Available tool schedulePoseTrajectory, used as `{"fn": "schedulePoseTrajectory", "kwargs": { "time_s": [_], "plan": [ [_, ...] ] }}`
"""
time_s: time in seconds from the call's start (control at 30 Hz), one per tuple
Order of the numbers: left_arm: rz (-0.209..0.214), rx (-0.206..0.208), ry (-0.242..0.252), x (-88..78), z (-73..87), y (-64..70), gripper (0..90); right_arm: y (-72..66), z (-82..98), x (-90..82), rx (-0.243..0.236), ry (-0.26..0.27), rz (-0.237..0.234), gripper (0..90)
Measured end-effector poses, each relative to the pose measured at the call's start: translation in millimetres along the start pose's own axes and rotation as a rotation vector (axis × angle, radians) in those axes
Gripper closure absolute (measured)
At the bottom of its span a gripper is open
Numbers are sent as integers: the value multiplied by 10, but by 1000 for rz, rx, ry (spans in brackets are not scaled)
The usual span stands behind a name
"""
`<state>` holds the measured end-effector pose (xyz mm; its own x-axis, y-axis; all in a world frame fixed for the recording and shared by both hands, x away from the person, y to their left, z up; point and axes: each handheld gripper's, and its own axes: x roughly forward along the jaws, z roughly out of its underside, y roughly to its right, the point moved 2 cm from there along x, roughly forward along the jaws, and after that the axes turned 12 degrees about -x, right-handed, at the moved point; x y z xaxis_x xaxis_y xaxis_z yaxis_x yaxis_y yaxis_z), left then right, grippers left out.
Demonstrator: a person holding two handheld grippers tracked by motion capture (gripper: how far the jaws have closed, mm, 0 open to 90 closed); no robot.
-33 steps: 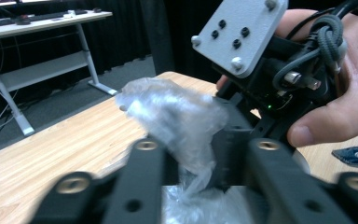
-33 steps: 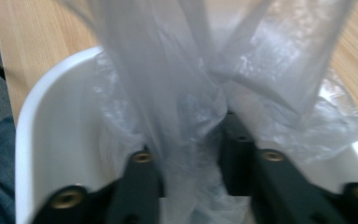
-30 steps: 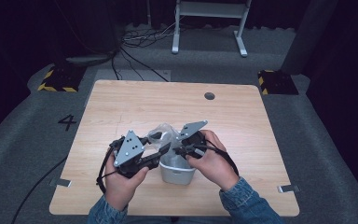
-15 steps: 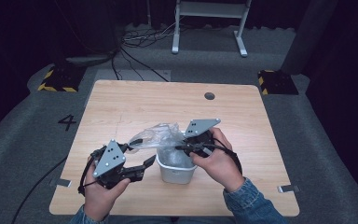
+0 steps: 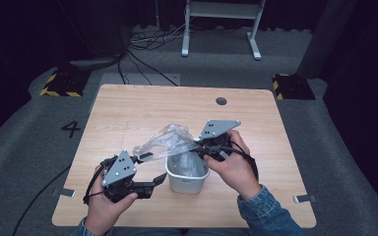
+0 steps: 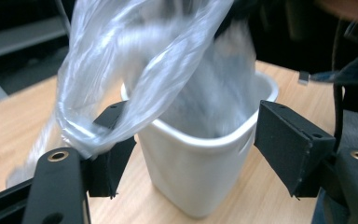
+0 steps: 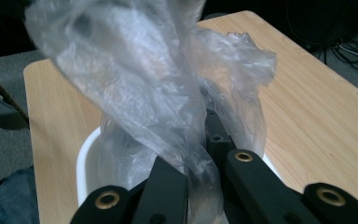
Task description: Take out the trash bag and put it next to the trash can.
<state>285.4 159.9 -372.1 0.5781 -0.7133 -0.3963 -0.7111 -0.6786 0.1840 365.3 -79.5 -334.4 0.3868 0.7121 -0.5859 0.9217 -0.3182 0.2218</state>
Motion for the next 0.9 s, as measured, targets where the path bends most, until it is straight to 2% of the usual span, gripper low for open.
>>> {"fn": "schedulePoseTrajectory", "kwargs": {
  "time_s": [0.03,0.13,0.3,0.47,0.63,0.73,0.9],
  "plan": [
    [-10,2,-2,-4,5,-13,239,11,-5,-27,2,3,12,891],
    [-9,-11,9,-31,15,-42,246,60,5,-93,22,20,16,891],
    [-38,-10,12,-82,44,-91,247,110,4,-211,48,70,21,891],
    [-67,-30,7,-127,110,-164,248,139,-61,-355,50,122,41,891],
    [-108,-33,-3,-144,184,-253,249,170,-112,-499,48,171,66,891],
    [-115,-40,7,-130,226,-301,253,192,-131,-580,48,194,90,891],
    [-144,-42,-7,-135,305,-366,250,266,-153,-730,42,213,133,891]
  ]
}}
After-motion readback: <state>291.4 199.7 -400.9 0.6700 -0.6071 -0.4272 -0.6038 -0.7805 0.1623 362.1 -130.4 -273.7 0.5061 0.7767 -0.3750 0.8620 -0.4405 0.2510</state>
